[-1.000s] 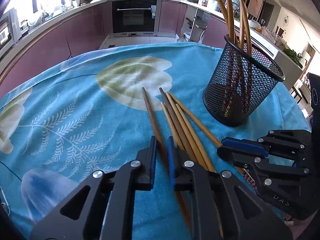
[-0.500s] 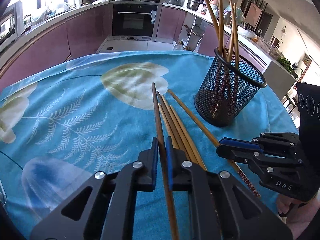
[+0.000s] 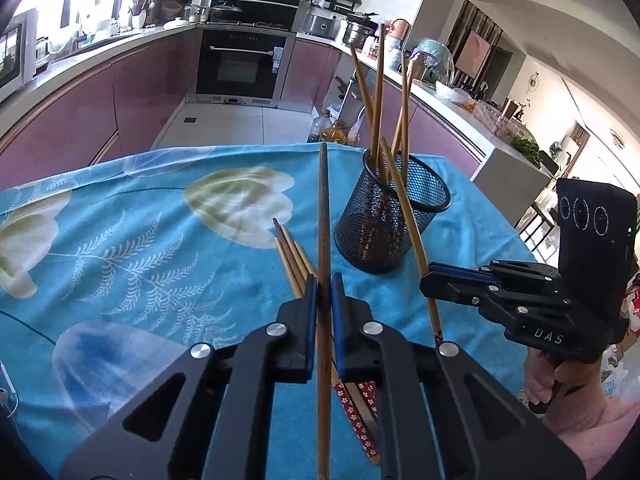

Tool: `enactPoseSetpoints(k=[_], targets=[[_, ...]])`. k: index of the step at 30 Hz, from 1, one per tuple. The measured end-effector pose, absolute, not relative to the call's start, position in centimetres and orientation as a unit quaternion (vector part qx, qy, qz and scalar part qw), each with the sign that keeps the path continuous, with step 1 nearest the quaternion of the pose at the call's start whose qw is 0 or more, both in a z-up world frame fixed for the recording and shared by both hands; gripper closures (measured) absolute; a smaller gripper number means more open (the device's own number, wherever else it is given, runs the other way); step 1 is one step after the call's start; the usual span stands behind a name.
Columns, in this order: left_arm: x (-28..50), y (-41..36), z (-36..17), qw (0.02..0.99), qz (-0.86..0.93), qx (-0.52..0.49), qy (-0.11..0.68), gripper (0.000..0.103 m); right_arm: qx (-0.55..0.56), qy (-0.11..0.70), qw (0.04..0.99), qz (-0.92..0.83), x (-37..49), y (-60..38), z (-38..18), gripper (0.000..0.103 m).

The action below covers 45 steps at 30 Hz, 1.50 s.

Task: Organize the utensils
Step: 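Lift the chopsticks upright with both tools toward the mesh cup, then lower the chopsticks into the mesh cup and open both tools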

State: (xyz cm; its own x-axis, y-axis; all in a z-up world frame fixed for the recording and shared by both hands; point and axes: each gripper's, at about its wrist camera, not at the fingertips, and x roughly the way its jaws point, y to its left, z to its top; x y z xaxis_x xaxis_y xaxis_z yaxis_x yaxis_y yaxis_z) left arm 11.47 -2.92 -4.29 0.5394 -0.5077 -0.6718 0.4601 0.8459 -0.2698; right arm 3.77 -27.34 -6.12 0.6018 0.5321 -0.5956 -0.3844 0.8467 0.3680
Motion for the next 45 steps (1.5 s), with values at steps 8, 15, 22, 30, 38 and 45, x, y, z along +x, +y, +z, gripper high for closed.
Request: enactPoseSetpoints(k=[8, 15, 22, 30, 38, 45], targets=[[10.1, -2.3, -1.2, 0.883, -0.303, -0.041, 0.357, 0.095, 0.111, 0.327, 0.904, 0.252, 3.1, -29.1, -4.1, 0.097], [9.3, -2.0, 1.4, 0.888, -0.321, -0.054, 0.324, 0.095, 0.114, 0.300, 0.915, 0.245, 2.9, -30.5, -2.4, 0.097], [10.1, -3.0, 3.2, 0.892, -0.332, -0.064, 0.299, 0.095, 0.110, 0.277, 0.925, 0.237, 3.4, -31.3, -0.4, 0.097], [11.7, -4.7, 5.1, 0.891, -0.346, -0.071, 0.285, 0.095, 0.110, 0.255, 0.933, 0.228, 4.5, -32.2, 1.5, 0.097], [12.3, -6.0, 7.5, 0.897, -0.352, -0.060, 0.260, 0.095, 0.105, 0.237, 0.940, 0.221, 5.8, -32.9, 2.9, 0.097], [13.1, -6.2, 9.2, 0.901, -0.354, -0.059, 0.242, 0.095, 0.099, 0.218, 0.947, 0.214, 6.8, -33.1, 4.4, 0.097]])
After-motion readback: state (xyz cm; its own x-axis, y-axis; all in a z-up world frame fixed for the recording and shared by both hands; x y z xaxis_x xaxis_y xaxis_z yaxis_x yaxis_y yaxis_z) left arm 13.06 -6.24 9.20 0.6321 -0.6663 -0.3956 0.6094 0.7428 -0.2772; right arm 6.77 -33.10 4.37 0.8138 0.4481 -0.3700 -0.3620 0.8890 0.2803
